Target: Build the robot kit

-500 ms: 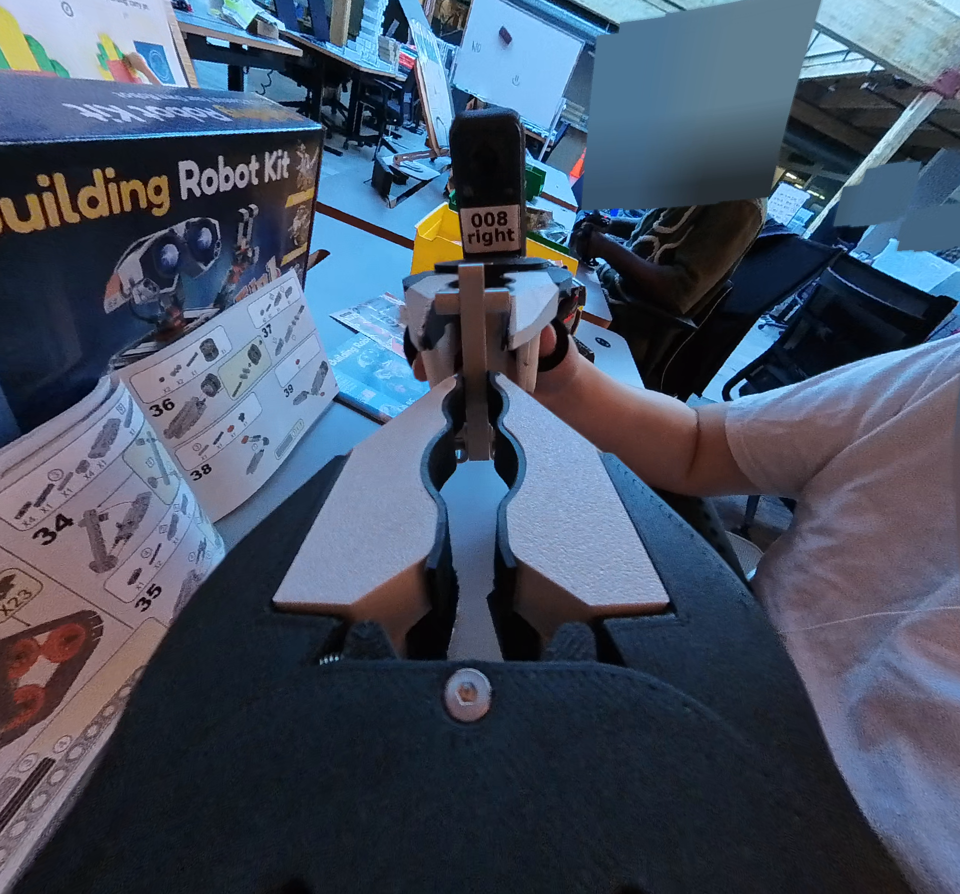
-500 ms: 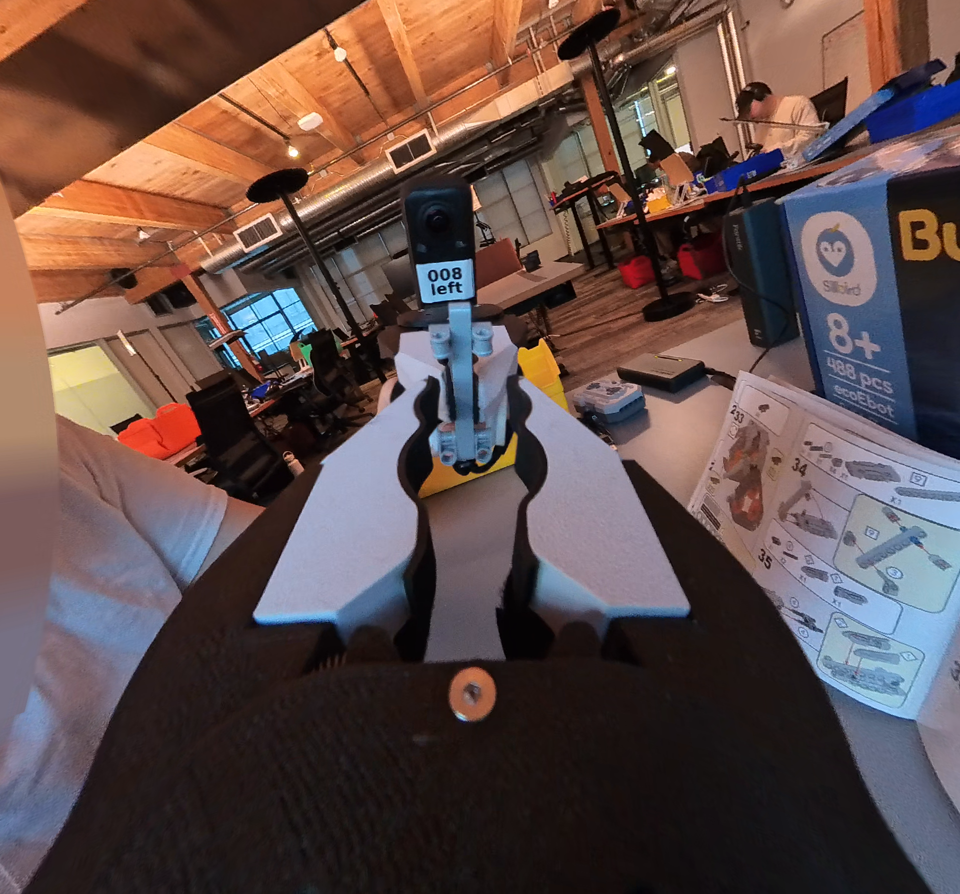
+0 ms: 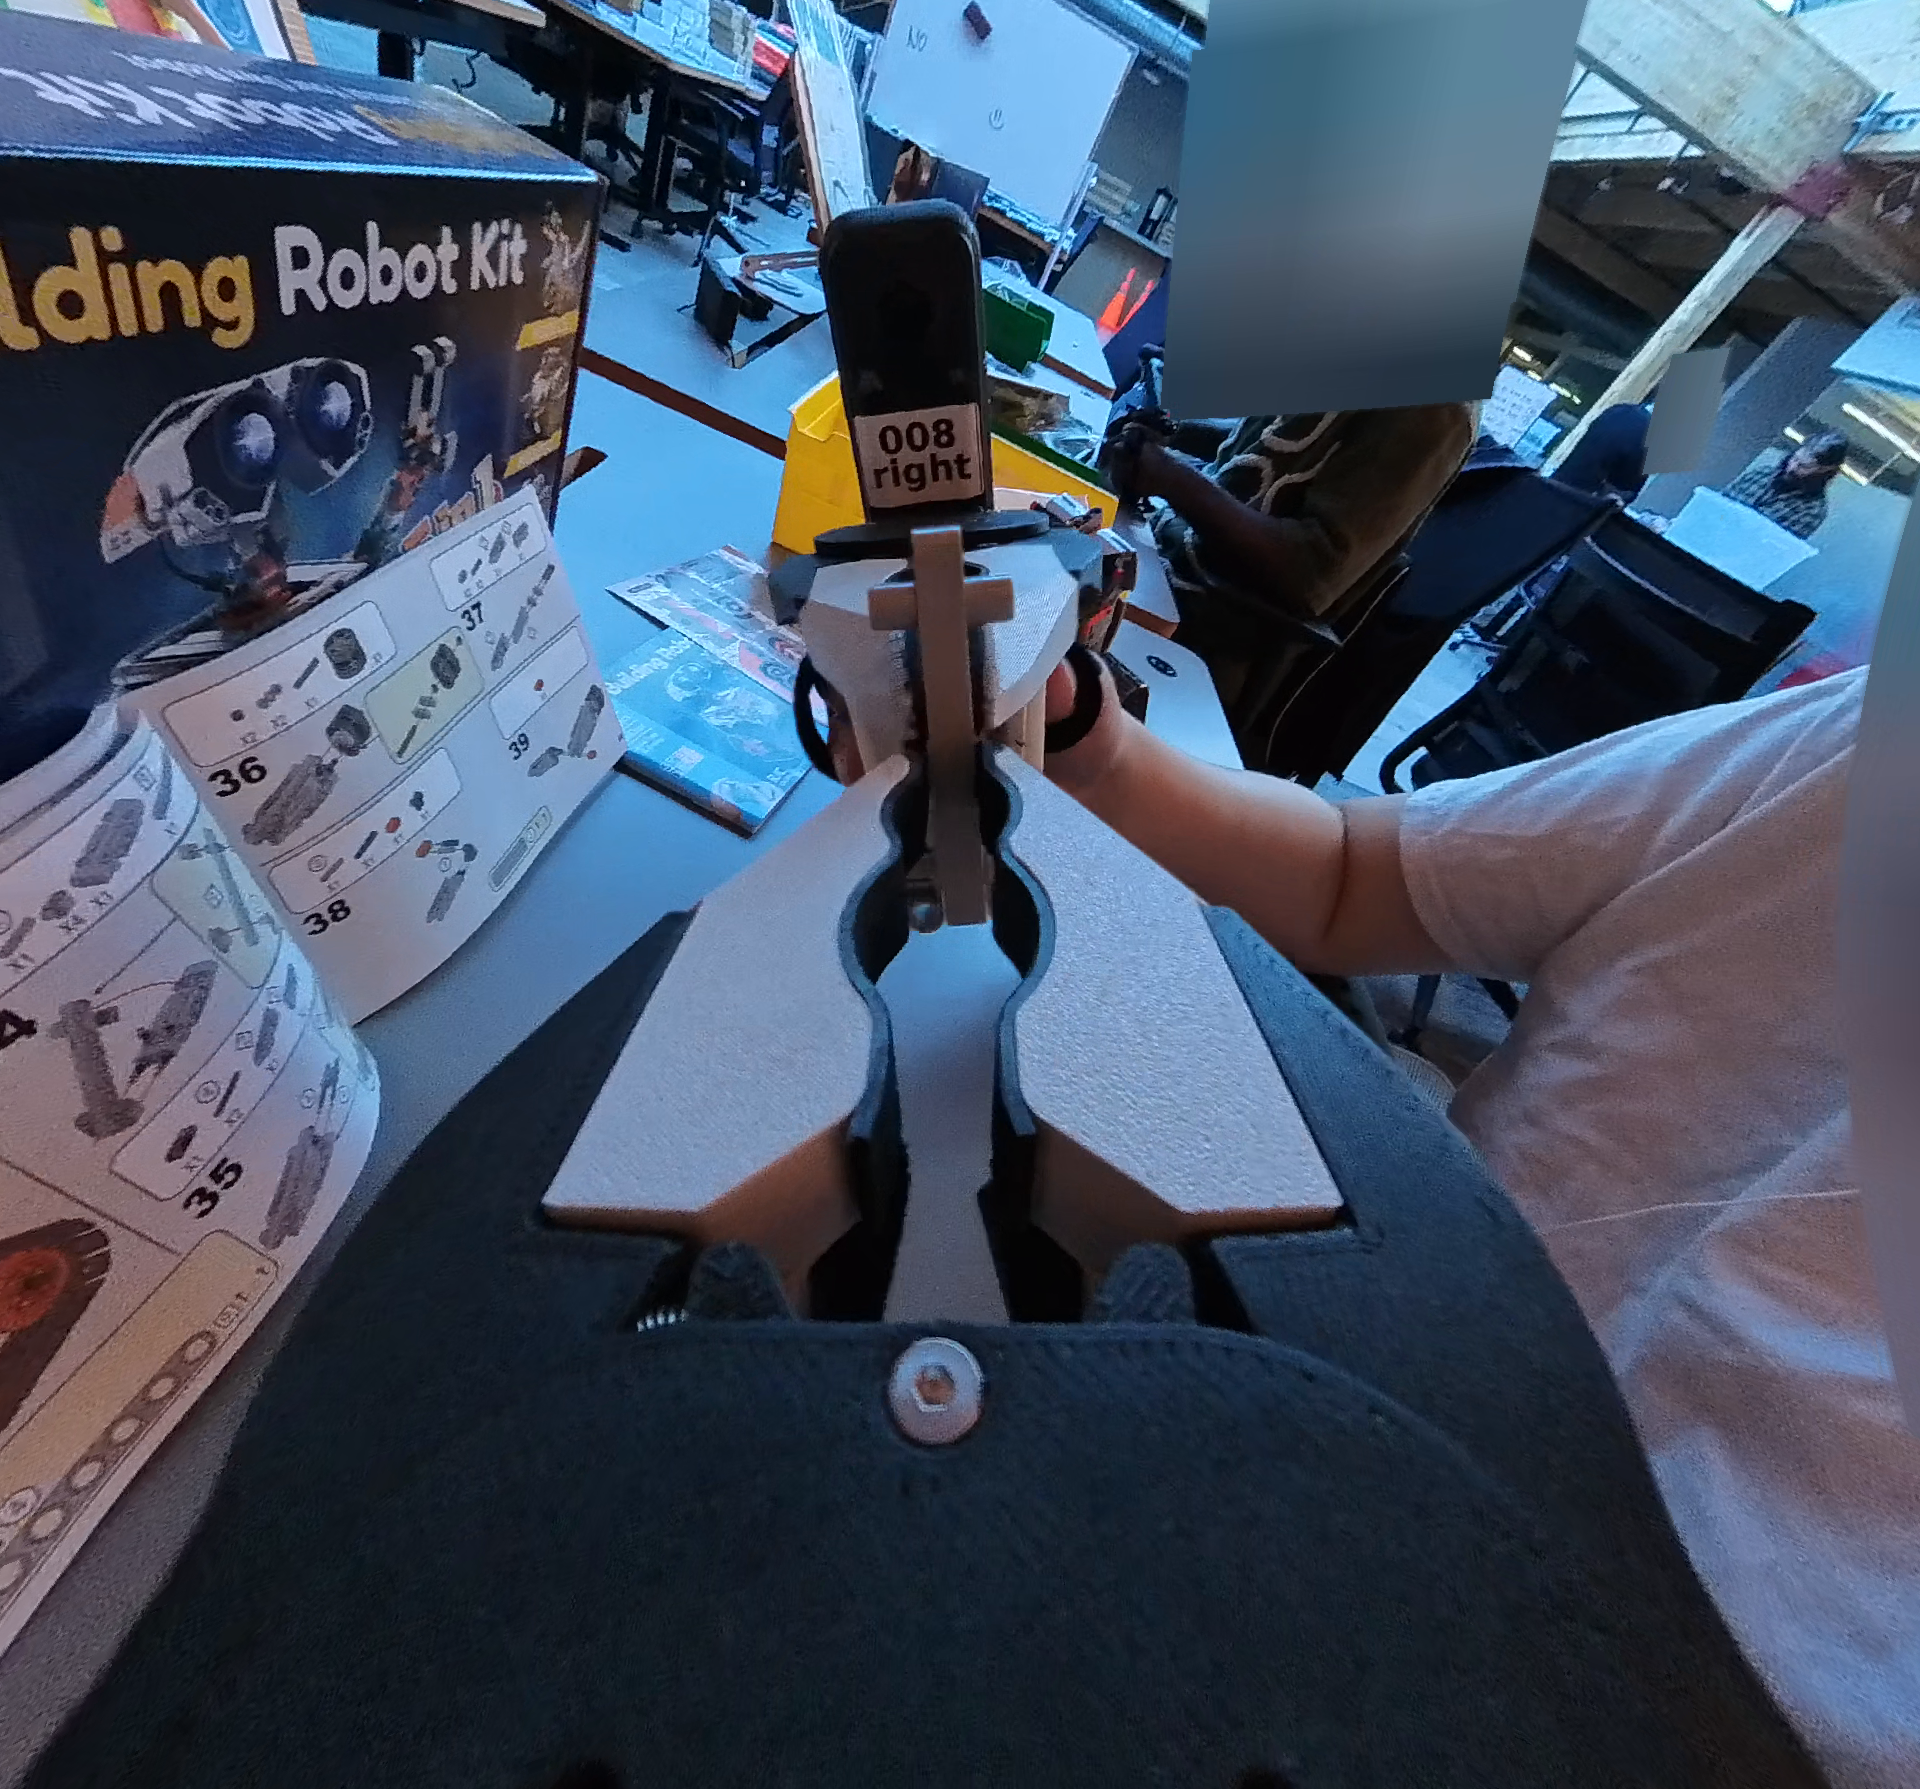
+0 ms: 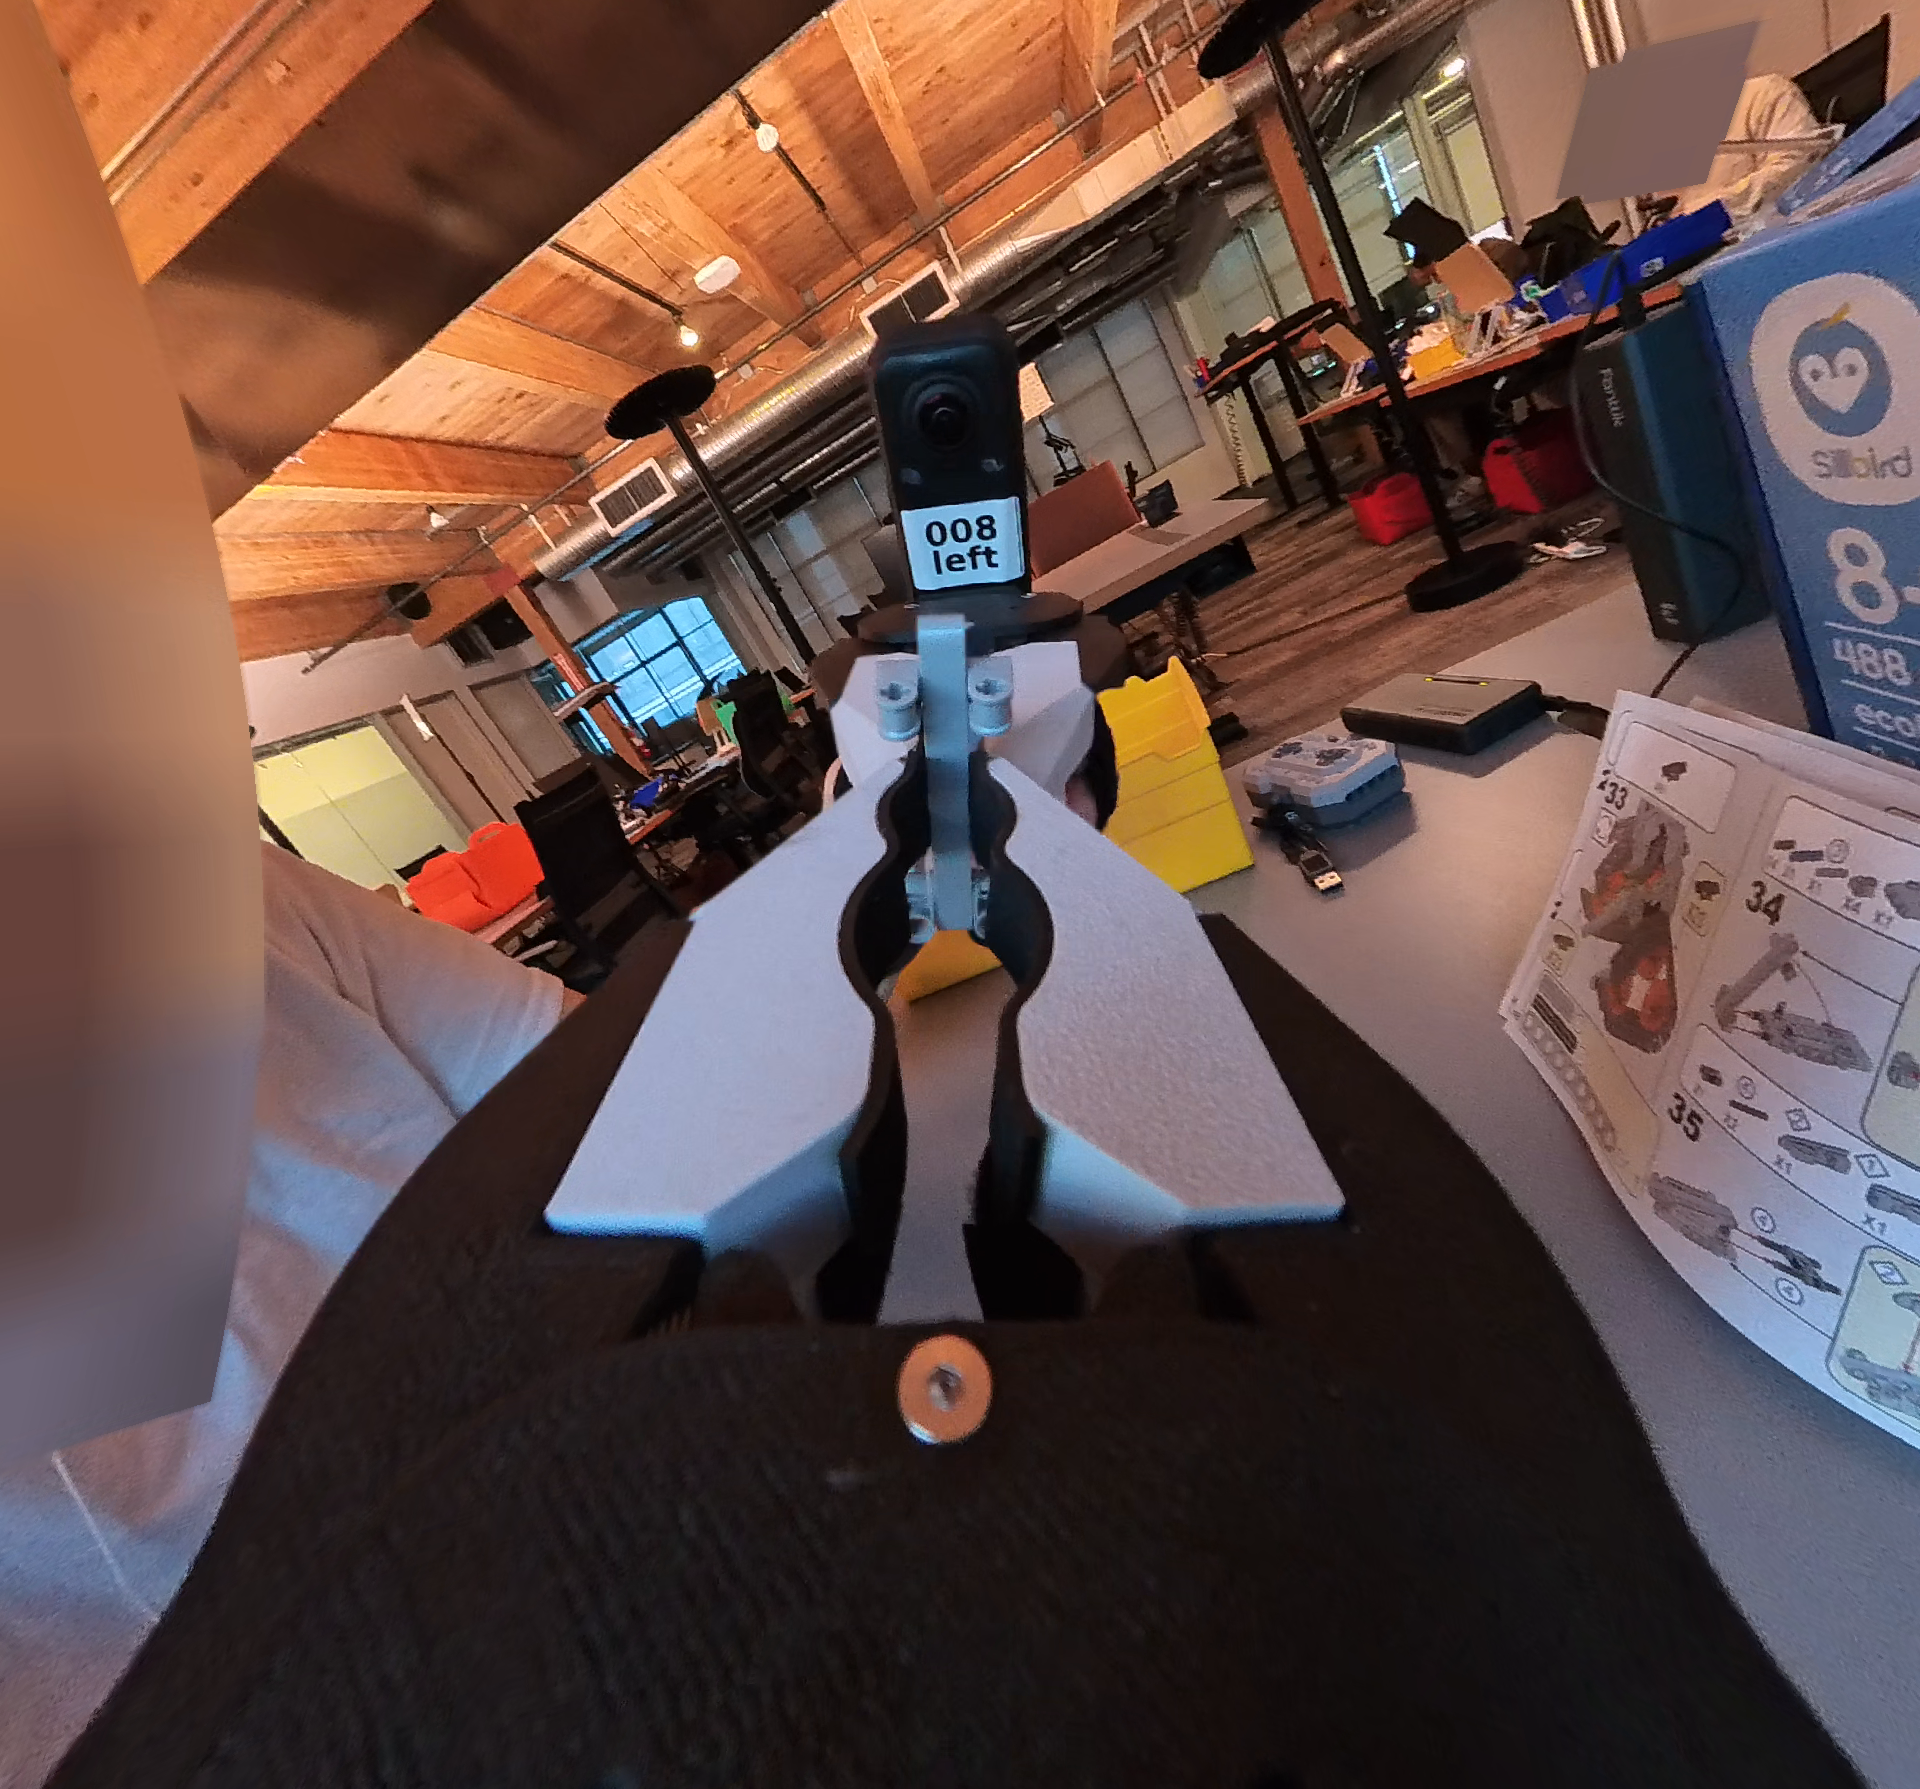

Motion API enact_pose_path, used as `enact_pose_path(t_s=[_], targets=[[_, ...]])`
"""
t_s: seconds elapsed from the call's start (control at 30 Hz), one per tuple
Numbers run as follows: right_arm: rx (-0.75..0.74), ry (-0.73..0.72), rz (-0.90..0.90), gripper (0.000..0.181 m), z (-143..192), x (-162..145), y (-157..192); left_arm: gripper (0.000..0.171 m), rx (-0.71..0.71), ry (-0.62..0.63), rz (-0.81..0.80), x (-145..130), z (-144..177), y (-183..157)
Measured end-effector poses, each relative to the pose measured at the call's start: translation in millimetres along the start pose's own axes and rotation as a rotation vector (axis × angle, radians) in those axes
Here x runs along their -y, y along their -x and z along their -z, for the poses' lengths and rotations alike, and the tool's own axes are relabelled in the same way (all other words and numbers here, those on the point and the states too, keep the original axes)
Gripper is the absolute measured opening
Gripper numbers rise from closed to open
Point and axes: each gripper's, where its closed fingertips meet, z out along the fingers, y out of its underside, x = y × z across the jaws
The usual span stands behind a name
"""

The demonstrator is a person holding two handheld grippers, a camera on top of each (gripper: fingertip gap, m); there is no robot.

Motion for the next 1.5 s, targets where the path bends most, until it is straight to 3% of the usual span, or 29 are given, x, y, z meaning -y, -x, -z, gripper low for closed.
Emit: enact_pose_path(t_s=[0.1, 0.37, 0.5, 0.67, 0.7, 1.5], targets=[[0.044, -0.04, -0.023, 0.007, 4, 8, 5, 0.039, 0.045, -0.022, 0.014, 4, 4, 8], [0.021, -0.055, 0.014, 0.007, 13, 17, 5, 0.058, -0.015, -0.034, 0.091, 5, 10, 2], [0.01, -0.049, 0.02, 0.006, 13, 16, 3, 0.056, 0.012, 0.042, 0.063, -8, -3, 4], [-0.001, -0.021, 0.032, 0.006, 11, 11, 2, 0.035, 0.006, 0.038, 0.044, -8, -6, 4], [-0.008, -0.02, 0.033, 0.006, 11, 11, 1, 0.023, -0.009, 0.038, 0.044, -8, -5, 2], [-0.037, -0.039, 0.052, 0.011, 9, 12, -3, 0.022, 0.059, 0.084, -0.043, -12, -3, 7]])
